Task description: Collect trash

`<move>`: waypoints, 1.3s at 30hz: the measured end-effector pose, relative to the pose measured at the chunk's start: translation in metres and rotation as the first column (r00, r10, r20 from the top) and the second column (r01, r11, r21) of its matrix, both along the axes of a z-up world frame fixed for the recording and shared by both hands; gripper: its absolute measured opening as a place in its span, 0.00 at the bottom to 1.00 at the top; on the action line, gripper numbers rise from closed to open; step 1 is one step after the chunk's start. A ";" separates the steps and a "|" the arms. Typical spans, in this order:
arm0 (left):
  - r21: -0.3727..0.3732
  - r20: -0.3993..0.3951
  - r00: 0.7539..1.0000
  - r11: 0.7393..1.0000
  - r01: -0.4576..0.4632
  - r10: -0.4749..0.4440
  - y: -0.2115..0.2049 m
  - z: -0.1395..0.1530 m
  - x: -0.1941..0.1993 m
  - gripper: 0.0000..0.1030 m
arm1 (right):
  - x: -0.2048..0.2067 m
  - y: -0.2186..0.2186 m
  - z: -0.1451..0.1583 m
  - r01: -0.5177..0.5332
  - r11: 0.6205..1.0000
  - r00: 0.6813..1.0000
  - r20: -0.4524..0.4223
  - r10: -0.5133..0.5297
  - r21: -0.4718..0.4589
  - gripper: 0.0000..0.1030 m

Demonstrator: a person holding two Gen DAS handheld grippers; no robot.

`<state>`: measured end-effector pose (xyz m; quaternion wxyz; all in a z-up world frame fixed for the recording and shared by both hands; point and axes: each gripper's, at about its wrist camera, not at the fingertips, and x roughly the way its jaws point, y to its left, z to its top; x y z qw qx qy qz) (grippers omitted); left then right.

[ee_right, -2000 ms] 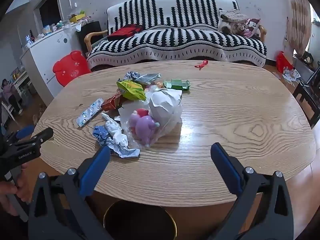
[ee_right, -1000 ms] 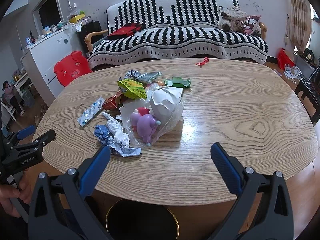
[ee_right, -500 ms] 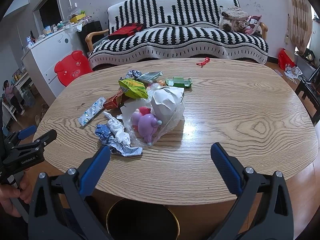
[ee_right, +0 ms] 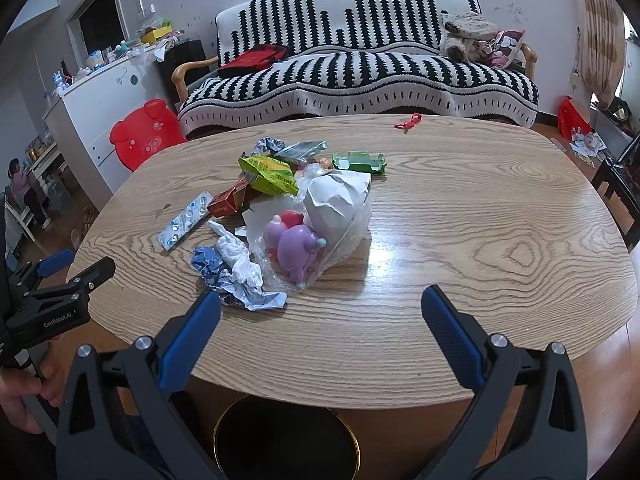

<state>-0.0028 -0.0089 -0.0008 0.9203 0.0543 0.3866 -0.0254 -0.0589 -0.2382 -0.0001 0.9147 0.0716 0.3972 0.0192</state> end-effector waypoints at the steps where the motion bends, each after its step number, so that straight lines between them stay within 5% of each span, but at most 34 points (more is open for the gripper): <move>1: 0.000 -0.001 1.000 1.000 0.000 0.000 0.000 0.000 0.000 0.94 | 0.000 0.000 0.000 0.001 1.000 1.000 0.001 -0.001 -0.001 0.95; 31: 0.005 -0.008 1.000 1.000 0.014 -0.014 -0.004 -0.002 0.000 0.94 | 0.001 0.001 -0.001 0.000 1.000 1.000 -0.002 0.000 0.000 0.95; 39: 0.037 -0.066 0.998 0.999 0.023 -0.020 0.006 -0.016 0.034 0.94 | 0.025 -0.014 -0.003 0.033 0.999 0.999 -0.015 -0.034 -0.003 0.95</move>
